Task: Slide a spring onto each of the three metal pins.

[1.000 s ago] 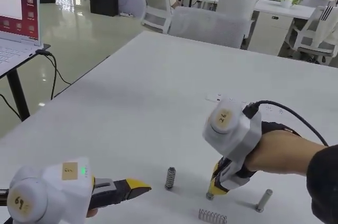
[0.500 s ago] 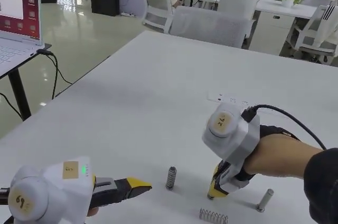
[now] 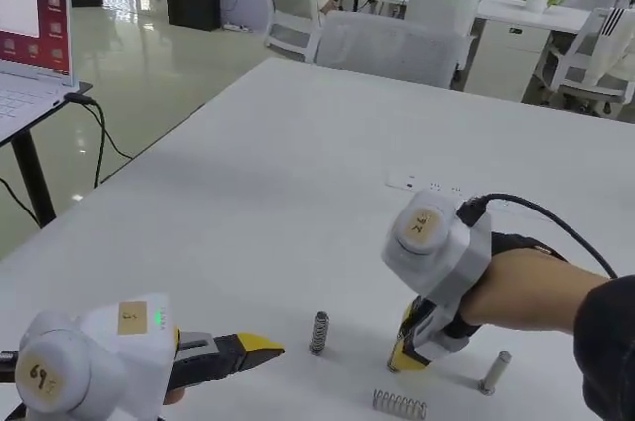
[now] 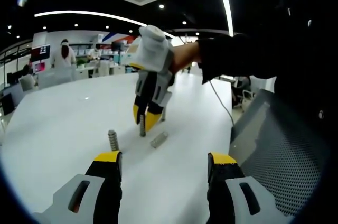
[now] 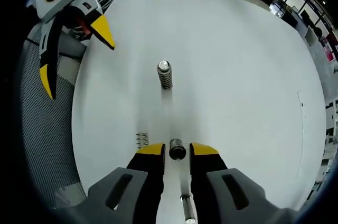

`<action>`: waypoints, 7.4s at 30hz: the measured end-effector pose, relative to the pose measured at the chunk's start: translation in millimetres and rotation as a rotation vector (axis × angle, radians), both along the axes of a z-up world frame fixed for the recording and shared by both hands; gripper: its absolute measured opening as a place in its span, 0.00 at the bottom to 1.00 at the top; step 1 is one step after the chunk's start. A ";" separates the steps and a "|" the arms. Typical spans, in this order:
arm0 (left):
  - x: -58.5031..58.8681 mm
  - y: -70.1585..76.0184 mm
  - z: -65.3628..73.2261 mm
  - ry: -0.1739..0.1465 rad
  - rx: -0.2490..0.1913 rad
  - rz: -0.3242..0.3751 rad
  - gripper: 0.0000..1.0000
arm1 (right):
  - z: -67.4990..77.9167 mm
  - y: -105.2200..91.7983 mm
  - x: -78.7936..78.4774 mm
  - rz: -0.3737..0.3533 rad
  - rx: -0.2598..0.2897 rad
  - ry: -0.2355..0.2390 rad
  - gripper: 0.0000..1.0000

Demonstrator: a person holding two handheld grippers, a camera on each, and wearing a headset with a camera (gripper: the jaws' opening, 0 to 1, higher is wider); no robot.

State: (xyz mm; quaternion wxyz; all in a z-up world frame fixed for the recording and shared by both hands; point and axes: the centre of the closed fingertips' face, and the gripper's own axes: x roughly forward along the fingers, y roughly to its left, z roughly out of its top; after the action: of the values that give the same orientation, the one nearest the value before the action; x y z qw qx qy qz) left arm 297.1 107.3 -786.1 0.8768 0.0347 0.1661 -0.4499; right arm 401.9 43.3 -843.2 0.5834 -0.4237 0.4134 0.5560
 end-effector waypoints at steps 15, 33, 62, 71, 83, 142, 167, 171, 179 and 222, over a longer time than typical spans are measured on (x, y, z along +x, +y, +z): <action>-0.1 -1.9 -0.5 -0.002 0.006 -0.011 0.61 | 11.8 -10.2 -7.8 -0.019 0.022 -0.004 0.19; 0.7 -4.3 2.4 -0.011 0.010 -0.023 0.60 | 5.9 -24.4 -36.5 -0.018 0.009 0.034 0.17; -1.1 -3.9 3.9 -0.011 0.015 -0.016 0.56 | -24.8 -24.7 -45.6 0.072 -0.045 0.013 0.09; -0.3 -4.0 4.6 -0.015 0.015 -0.016 0.54 | -23.1 -23.1 -46.5 0.080 -0.042 0.008 0.08; 0.2 -8.4 5.8 -0.020 0.024 -0.052 0.49 | 3.9 -19.7 -60.9 0.079 -0.018 0.040 0.08; 9.4 -30.4 28.9 -0.112 0.070 -0.179 0.03 | 80.3 30.1 -100.2 0.317 0.090 -0.034 0.08; 9.7 -32.1 27.6 -0.123 0.084 -0.188 0.03 | 120.1 58.2 -103.4 0.337 0.192 -0.106 0.00; 10.4 -33.5 30.5 -0.129 0.077 -0.189 0.03 | 116.6 59.2 -111.3 0.351 0.189 -0.073 0.00; 9.0 -33.6 28.4 -0.123 0.080 -0.194 0.03 | 127.8 58.0 -102.5 0.307 0.226 -0.092 0.00; 8.7 -34.1 38.1 -0.152 0.062 -0.185 0.03 | 109.6 63.3 -116.4 0.275 0.226 -0.005 0.08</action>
State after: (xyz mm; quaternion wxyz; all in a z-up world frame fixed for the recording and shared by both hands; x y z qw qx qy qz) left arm 305.8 73.1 -748.1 0.8400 0.1112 0.1091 -0.5197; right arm 285.6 106.6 -733.6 0.5467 -0.4094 0.2852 0.6724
